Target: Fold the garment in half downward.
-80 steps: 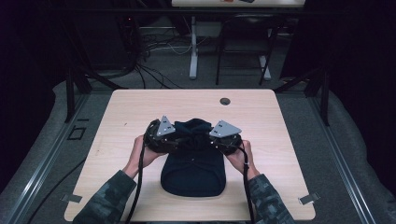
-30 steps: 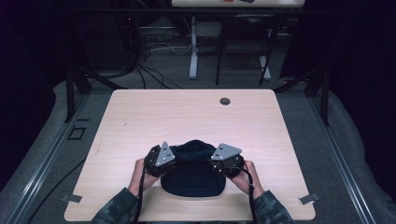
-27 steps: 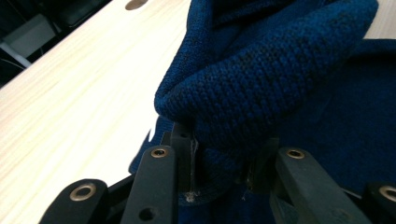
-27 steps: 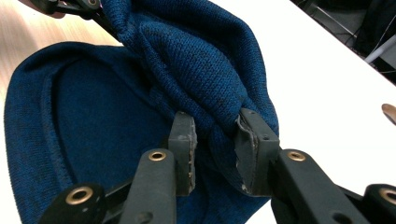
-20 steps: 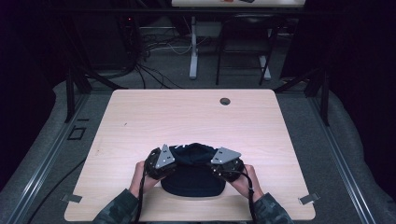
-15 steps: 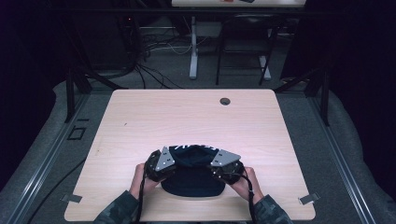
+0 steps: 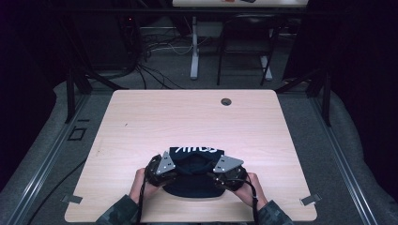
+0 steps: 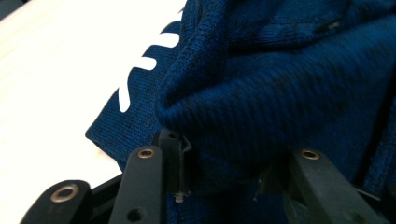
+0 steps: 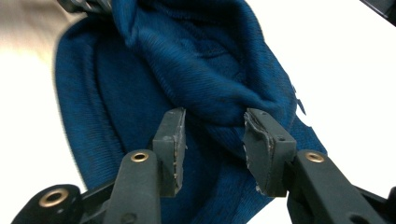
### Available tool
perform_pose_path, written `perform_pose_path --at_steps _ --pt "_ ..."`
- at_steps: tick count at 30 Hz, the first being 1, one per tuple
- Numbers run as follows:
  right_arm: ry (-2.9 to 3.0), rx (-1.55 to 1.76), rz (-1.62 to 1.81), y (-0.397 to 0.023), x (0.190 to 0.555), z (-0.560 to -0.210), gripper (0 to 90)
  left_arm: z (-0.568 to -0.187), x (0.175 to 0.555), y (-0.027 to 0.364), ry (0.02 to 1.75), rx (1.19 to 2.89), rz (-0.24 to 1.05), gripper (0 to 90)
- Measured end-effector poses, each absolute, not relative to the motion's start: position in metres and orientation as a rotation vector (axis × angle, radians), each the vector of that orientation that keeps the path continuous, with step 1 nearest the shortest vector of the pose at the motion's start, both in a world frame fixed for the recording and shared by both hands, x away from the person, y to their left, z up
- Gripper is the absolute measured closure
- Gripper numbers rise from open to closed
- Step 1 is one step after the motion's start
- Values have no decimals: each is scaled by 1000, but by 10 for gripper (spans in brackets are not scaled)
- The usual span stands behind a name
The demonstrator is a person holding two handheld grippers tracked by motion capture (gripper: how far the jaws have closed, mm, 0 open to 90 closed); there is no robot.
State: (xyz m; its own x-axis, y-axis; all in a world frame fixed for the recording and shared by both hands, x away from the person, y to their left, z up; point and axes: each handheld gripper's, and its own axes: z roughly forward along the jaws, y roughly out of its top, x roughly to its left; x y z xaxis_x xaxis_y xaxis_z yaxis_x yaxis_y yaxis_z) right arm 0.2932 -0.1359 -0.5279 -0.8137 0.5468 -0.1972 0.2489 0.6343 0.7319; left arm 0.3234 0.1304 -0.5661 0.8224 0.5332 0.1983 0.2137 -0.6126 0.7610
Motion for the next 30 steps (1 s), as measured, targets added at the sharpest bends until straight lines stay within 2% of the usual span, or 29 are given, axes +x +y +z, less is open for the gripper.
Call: perform_pose_path --at_steps 5,8,9,10,18,22,23,30 --pt "2438 676 1095 -149 289 -518 565 -567 324 132 555 2228 505 589" --pt "2407 742 1169 -160 290 -511 548 -566 324 132 565 2236 487 492" --pt "2394 769 1188 -162 292 -509 539 -565 323 131 564 2238 483 492" --pt "2373 813 1202 -162 297 -507 535 -565 322 131 564 2242 484 430" --pt "2432 773 1069 -129 314 -515 517 -560 311 136 577 2272 461 234" --pt "2442 745 1001 -121 314 -525 575 -557 306 142 586 2264 441 201" --pt "2424 720 962 -119 311 -529 685 -553 302 147 582 2250 461 200" --pt "2426 675 945 -121 303 -527 789 -526 297 159 588 2131 507 199"
